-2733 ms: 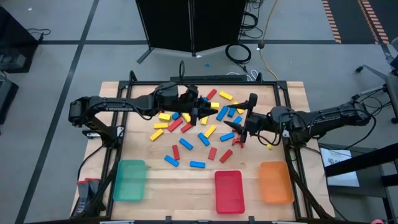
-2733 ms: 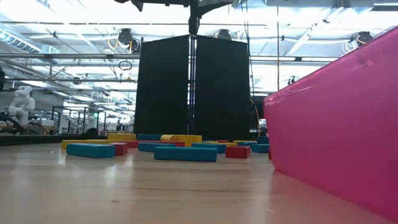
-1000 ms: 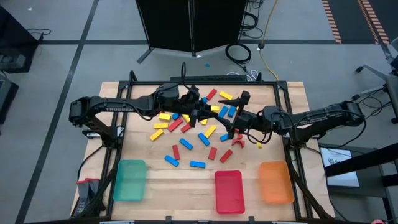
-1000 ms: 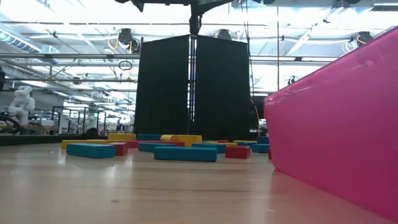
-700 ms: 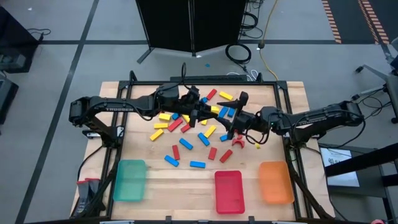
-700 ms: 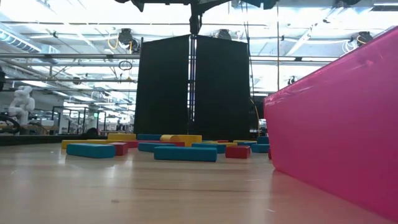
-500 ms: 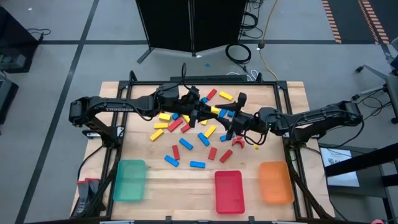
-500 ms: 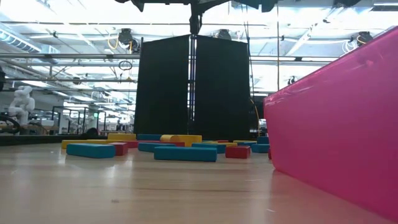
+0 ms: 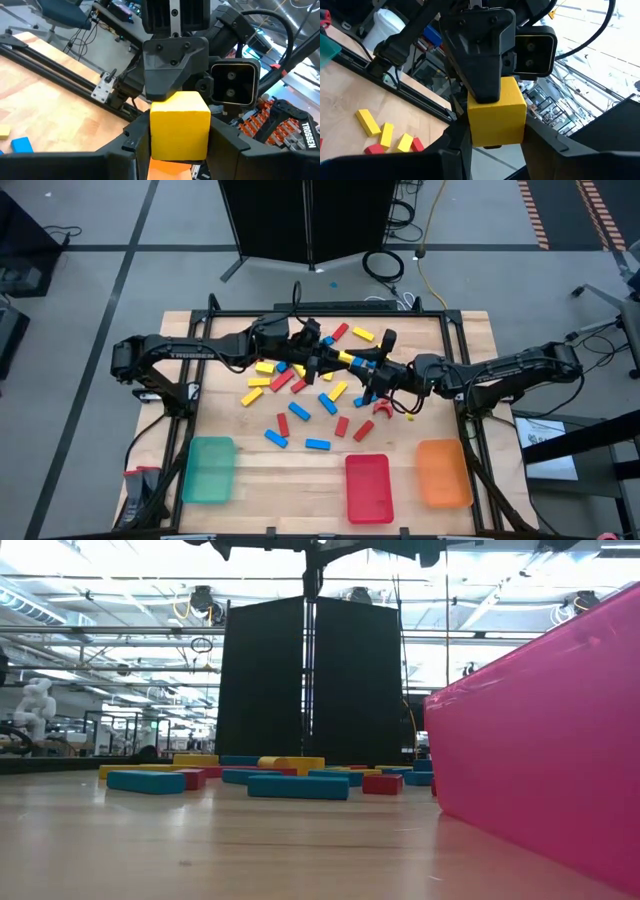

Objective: Sort blocks
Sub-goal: Put the yellow block into the orange bin

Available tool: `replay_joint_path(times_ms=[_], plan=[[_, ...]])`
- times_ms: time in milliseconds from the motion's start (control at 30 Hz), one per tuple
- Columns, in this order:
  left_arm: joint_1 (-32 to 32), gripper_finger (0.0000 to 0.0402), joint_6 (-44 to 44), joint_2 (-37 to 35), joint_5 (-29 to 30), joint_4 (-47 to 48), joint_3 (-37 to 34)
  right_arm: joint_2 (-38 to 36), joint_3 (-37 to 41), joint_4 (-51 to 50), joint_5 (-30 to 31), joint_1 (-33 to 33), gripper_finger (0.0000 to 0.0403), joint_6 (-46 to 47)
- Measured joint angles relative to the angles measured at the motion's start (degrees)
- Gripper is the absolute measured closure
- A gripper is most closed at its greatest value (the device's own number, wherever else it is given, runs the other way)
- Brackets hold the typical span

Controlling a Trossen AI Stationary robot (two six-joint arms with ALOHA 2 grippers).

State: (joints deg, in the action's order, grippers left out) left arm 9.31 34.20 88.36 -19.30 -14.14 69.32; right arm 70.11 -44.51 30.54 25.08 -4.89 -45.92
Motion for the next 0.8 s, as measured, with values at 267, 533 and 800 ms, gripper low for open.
replay_joint_path(times_ms=[267, 533, 800], plan=[[0.03, 0.0154, -2.10, 0.02, -1.43, -0.53, 0.00, 0.00, 0.00, 0.09, 0.60, 0.03, 0.0287, 1.07], [0.26, 0.0088, -1.66, 0.02, -1.67, -0.05, 0.00, -2.07, 0.00, 0.86, 5.75, -0.43, 0.0287, 6.01], [2.97, 0.0087, -3.65, 0.02, -1.71, 9.76, 0.00, -15.31, 0.00, -20.72, 18.65, -5.49, 0.0287, 25.93]])
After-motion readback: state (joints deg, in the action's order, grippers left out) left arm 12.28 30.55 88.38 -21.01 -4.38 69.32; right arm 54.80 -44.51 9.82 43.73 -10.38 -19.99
